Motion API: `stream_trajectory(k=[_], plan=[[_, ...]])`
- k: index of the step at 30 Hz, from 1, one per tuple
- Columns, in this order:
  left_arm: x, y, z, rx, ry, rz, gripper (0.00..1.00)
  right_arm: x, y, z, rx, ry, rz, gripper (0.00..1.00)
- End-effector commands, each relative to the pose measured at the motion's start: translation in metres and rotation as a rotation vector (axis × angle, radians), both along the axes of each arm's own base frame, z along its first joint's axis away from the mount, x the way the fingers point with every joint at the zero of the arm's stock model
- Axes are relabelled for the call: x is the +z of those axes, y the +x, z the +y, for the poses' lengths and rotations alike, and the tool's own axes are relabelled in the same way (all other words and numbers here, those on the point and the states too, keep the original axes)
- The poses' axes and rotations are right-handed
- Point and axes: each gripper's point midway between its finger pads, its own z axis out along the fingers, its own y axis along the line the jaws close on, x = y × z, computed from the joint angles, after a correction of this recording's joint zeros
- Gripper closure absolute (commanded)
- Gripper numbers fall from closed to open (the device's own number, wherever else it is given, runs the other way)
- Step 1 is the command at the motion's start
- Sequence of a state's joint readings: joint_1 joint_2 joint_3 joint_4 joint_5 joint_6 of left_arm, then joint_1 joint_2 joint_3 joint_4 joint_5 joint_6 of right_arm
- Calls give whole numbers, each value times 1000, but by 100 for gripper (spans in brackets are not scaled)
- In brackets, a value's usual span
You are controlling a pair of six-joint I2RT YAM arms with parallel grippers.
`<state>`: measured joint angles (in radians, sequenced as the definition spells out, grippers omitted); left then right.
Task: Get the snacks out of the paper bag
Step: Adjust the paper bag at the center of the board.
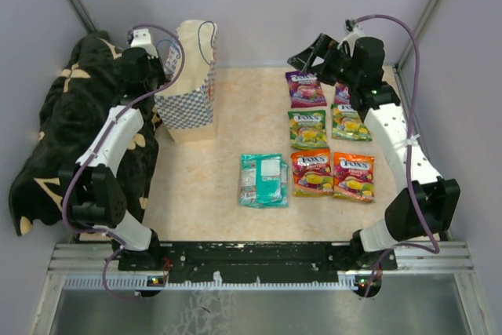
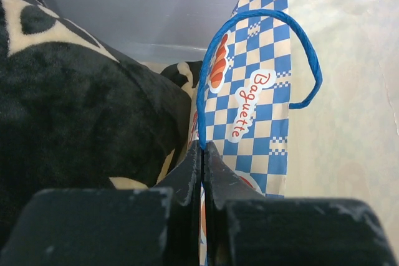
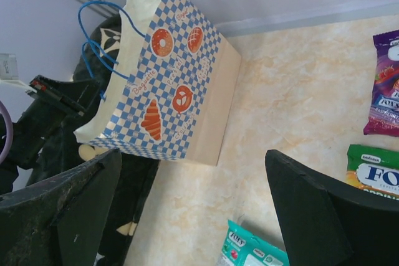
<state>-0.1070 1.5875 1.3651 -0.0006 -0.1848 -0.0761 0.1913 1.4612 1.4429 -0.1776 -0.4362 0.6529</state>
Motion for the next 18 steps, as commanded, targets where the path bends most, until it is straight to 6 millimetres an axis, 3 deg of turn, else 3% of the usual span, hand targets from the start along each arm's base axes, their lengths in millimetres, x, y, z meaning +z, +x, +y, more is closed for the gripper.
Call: stream_trajectory(k=[1,18], plan=[[-3,3,4,-1,-17,-6,100,27,3,6,3,-17,-85,1],[19,36,32,45,-12,-34,100,1,6,23,45,-73,-39,1]])
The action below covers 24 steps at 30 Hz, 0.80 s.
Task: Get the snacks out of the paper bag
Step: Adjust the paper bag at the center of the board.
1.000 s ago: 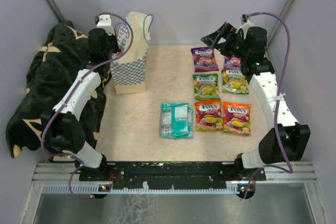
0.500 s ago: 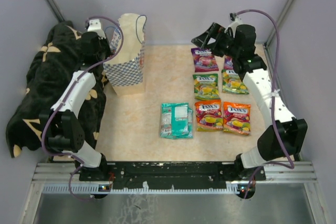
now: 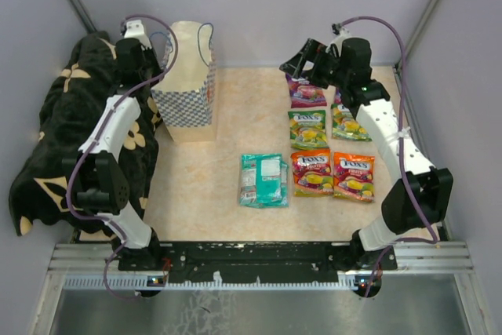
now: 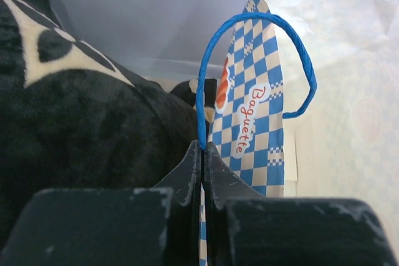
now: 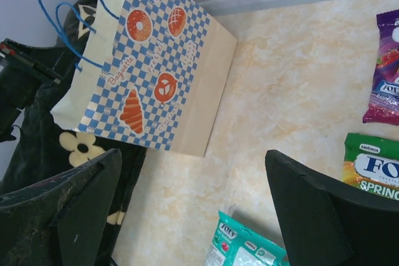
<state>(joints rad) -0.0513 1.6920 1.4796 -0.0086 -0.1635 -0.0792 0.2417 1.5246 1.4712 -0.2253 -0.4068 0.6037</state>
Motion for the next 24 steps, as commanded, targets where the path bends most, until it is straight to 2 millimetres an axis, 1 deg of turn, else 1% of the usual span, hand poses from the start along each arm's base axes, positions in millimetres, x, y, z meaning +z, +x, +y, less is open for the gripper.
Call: stream_trajectory(k=[1,5,10,13,14,15,16,17,18,19,21,22,24], plan=[[21,8,10,12,-1,-36,100,26,0,4,17,-13,-87,1],[31,13,14,13,9,-47,100,17,-1,4,17,-38,-72,1],[40,19,18,16,26,-52,100,-3,-6,1,20,-83,-37,1],[40,22,21,19,33,-46,100,-18,-12,0,25,-102,-11,1],[40,23,20,10,33,-42,98,-24,-14,-1,28,-110,-3,1],[41,24,18,-5,31,-36,91,-28,-16,-1,32,-117,5,1],[43,24,15,-23,29,-31,79,-34,-19,-3,30,-126,18,1],[44,24,14,-32,28,-26,64,-37,-23,-4,30,-133,22,1],[48,23,13,-37,25,-30,47,-42,-27,-6,28,-144,30,1],[52,21,12,-42,23,-32,36,-47,-30,-9,23,-159,37,1],[65,16,11,-45,19,-52,24,-61,-41,-13,13,-195,62,1],[72,12,11,-47,18,-58,22,-68,-47,-16,11,-212,75,1],[92,3,11,-45,13,-85,19,-87,-64,-15,36,-241,110,2]])
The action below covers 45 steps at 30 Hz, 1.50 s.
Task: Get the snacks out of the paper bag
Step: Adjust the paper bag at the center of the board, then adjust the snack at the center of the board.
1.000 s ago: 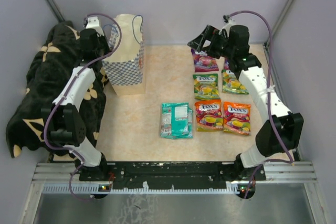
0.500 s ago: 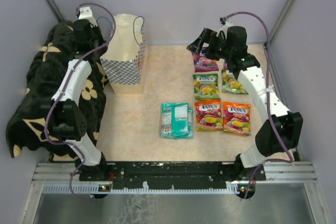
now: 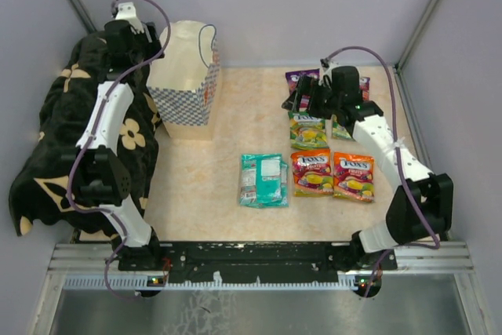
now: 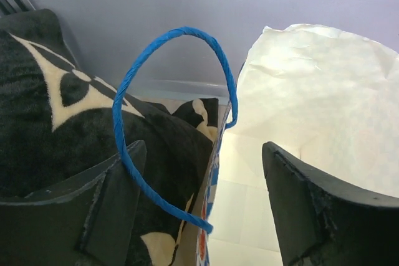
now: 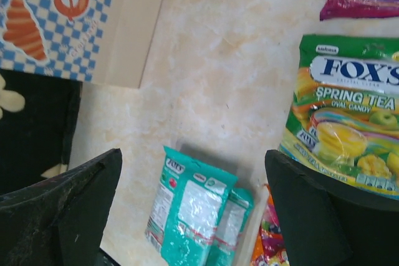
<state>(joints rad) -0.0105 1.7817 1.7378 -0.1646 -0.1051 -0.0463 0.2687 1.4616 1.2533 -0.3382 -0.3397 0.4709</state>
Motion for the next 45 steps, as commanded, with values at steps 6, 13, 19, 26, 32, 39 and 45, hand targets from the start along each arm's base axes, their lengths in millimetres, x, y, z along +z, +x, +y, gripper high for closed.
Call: stream_trajectory(k=[6,13,19,26,32,39,45], plan=[[122,-79,-6,-29,-16,-215,0,-72,-111,24,220,-161,80,11],[159,-178,-34,-141,-157,-429,0,-106,-154,49,322,-19,126,20],[100,-191,-94,-283,-211,-278,2,-112,-144,65,359,20,138,28],[33,-226,-173,-470,-211,-130,6,-125,-139,66,312,35,173,29],[-49,-241,-206,-544,-223,44,7,-133,-133,70,293,40,201,29],[-58,-245,-237,-710,-249,-17,1,-142,-129,73,302,29,226,30],[-49,-242,-297,-1038,-217,-11,0,-135,-131,87,354,101,225,57]])
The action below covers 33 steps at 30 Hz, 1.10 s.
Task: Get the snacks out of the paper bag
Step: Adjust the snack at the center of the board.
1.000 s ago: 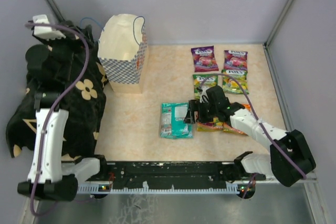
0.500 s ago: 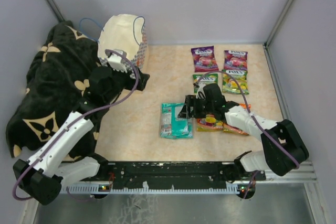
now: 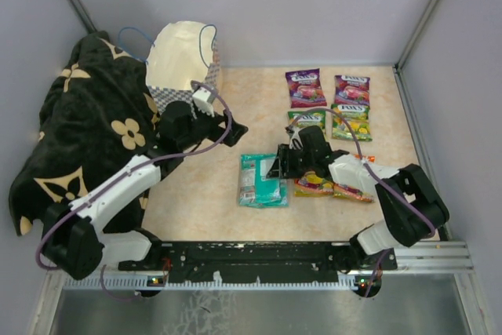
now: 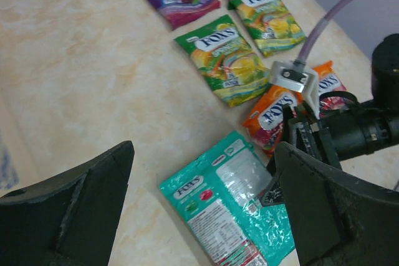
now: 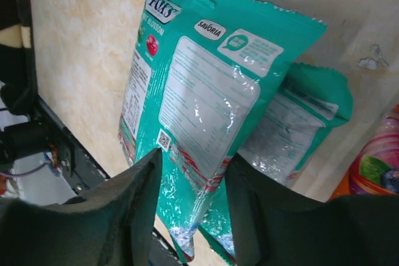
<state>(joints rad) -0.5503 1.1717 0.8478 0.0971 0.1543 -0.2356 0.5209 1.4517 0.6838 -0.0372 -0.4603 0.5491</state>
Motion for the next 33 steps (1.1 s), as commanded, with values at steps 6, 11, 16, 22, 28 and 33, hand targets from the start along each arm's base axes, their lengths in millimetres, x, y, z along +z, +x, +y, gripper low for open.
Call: stream_trajectory(k=[6,11,16,22,28,33], plan=[[45,-41,-78,-714,78,-221,0,52,18,26,65,125,-106,100],[42,-69,-67,-936,78,-259,0,84,30,27,66,116,-170,100],[59,-62,-53,-887,20,-305,0,114,45,25,60,65,-228,100],[79,20,-20,-310,36,-296,1,126,91,8,-18,-163,-274,100],[50,80,36,82,-55,25,3,122,137,0,-93,-362,-273,100],[43,75,37,67,-123,41,4,121,157,-6,-110,-518,-292,100]])
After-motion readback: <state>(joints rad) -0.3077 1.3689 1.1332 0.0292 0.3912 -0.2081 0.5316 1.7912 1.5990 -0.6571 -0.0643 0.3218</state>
